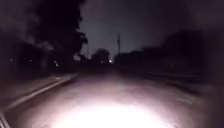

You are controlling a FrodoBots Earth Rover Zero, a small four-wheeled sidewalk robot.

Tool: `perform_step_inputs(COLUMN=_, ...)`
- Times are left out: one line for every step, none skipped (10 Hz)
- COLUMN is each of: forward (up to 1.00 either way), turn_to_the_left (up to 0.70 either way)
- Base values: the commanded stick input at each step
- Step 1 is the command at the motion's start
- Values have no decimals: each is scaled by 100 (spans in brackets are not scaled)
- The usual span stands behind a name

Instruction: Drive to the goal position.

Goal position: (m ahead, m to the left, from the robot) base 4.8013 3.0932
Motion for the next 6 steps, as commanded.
perform_step_inputs(forward=70, turn_to_the_left=0)
perform_step_inputs(forward=70, turn_to_the_left=0)
perform_step_inputs(forward=70, turn_to_the_left=0)
perform_step_inputs(forward=70, turn_to_the_left=0)
perform_step_inputs(forward=70, turn_to_the_left=0)
perform_step_inputs(forward=70, turn_to_the_left=0)
